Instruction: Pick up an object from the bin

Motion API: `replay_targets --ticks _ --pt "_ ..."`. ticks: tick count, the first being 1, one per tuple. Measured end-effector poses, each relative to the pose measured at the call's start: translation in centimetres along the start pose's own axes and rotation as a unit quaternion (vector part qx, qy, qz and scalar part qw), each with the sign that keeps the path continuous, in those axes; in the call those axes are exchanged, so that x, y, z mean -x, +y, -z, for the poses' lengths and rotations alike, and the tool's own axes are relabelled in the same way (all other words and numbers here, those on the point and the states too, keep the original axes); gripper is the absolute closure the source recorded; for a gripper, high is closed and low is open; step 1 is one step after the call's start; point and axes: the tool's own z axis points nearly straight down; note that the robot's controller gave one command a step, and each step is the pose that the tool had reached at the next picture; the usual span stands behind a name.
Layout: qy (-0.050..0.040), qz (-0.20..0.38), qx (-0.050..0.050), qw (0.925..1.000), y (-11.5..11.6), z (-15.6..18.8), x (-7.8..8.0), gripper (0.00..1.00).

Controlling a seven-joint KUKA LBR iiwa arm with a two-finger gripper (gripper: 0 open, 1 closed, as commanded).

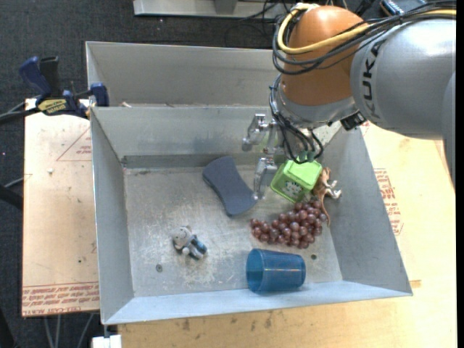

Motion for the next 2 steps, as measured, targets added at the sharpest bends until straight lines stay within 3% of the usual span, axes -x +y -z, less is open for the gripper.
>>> replay_targets --ticks 2 --pt "-0.0032 -0.021 0.0 0.9998 0.4 -0.91 -0.29 0.0"
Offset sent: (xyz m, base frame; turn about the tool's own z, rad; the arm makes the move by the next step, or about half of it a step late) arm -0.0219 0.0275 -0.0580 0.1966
